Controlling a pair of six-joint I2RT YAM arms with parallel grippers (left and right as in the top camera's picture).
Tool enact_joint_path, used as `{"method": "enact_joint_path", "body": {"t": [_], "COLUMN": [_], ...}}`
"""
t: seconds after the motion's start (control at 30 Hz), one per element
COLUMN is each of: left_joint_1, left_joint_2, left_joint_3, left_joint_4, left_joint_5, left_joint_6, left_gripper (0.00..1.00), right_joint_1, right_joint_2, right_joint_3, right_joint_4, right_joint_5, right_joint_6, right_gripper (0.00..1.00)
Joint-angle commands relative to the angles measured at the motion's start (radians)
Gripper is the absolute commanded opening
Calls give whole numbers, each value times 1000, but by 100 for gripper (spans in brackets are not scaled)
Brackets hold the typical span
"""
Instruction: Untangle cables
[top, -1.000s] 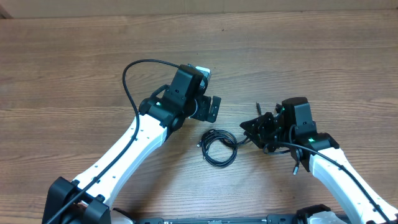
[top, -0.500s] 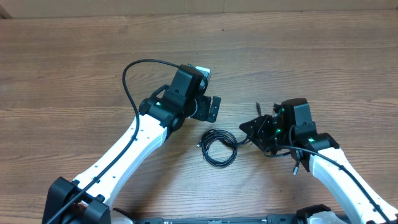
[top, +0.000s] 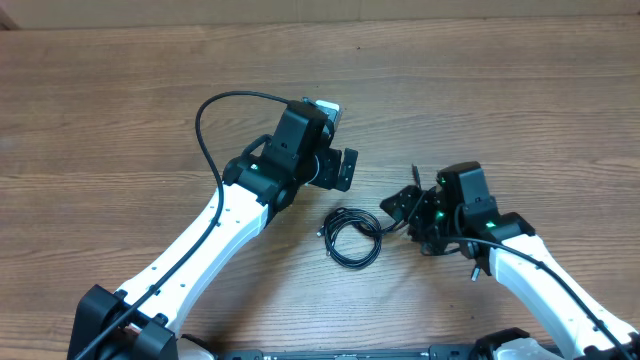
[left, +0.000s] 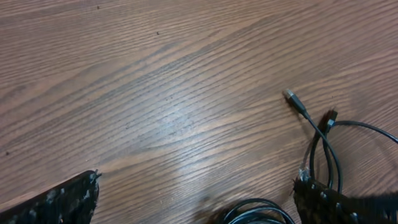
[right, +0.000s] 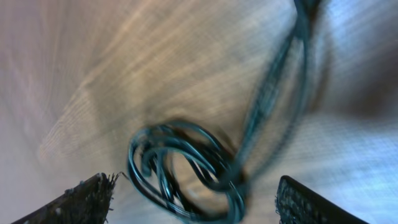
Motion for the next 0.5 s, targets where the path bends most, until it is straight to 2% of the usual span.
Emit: {"method": "enact_joint_path", "body": {"t": [0.0,0.07,0.13,0.23,0.33,0.4,0.47], "left_joint_1": [6,9,11,10,10,10,10], "left_joint_2": [-28,-28,-28,-28,-28,-28,-28], "left_joint_3": [21,21,21,21,21,21,21], "left_joint_4": [-31,-59,-102,-183,-275,-318,-327], "left_joint_5": [-8,-10,-2,6,6,31,95], "left_joint_6": [11,10,-54,-161,-338,-484,-571], "left_gripper": [100,100,100,98,94,98,99], "right_joint_1": [12,12,5,-16,-45,-63,-75], "right_joint_2": [23,28,27,24,11,-1,-14], "right_joint_3": [14,14,16,34,66,94,128], "right_joint_4": [24,29,28,4,-37,-59,-92], "right_joint_5": [117,117,116,84,67,60,59], "right_joint_6": [71,76,70,70,61,24,-5], "right_gripper": [84,84,88,89,90,91,91]}}
